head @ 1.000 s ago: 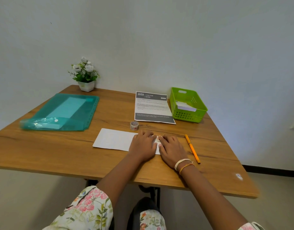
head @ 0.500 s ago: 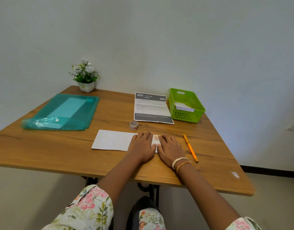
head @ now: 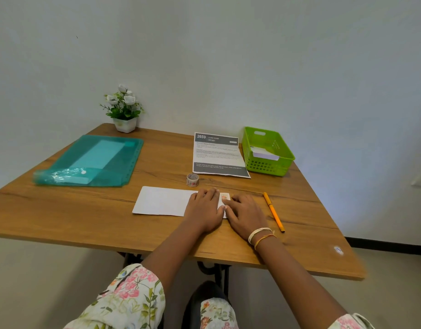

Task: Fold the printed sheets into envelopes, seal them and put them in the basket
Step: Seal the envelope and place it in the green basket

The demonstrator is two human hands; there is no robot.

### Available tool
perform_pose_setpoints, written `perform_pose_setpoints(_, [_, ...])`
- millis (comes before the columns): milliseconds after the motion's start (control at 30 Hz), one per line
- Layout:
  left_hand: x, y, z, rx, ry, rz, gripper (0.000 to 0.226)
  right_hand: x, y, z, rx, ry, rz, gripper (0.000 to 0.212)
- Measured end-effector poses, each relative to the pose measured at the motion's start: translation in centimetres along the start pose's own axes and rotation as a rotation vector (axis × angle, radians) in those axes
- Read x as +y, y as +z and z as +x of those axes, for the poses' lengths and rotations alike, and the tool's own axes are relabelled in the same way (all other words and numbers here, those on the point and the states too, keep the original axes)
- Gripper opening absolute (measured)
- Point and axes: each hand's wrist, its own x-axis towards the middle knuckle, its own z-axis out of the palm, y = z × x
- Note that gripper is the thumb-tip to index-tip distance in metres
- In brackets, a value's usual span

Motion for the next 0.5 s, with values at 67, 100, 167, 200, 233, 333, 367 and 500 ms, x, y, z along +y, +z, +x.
perform_pose_setpoints(67, [-0.1,-0.1,0.0,0.002,0.002,-0.005,0.06,-0.1,-0.1,-0.1,0.026,-0.004,0.016,0.032])
perform_pose_setpoints(100, [0.0,-0.2,-0.1,0.005,0.003,-0.021,0.058,-0.1,-0.1,-0.1,0.033,0.0,0.018,0.031])
perform_pose_setpoints(167, [-0.1,-0.4,-0.1,0.038,-0.005,-0.096,0.054,-0.1,-0.1,0.0,0.034,0.01,0.023,0.029])
perform_pose_setpoints(200, [-0.1,-0.6,-0.1,0.073,-0.021,-0.148,0.051,-0.1,-0.1,0.1,0.025,0.012,0.024,0.03])
perform_pose_setpoints(233, [-0.3,-0.8,-0.2,0.11,-0.039,-0.191,0.047,0.0,-0.1,0.1,0.01,0.012,0.025,0.03])
perform_pose_setpoints(333, [-1.3,-1.2,-0.3,0.144,-0.042,-0.098,0.042,0.1,-0.3,0.5,-0.028,0.011,0.002,0.032])
perform_pose_setpoints(367, [-1.8,-1.2,-0.4,0.135,-0.054,-0.061,0.044,0.1,-0.5,0.7,-0.04,0.015,-0.017,0.033])
perform_pose_setpoints(500, [-4.0,-1.5,-0.9,0.116,-0.136,-0.061,0.059,0.2,-1.0,2.1,-0.124,-0.003,-0.139,0.035])
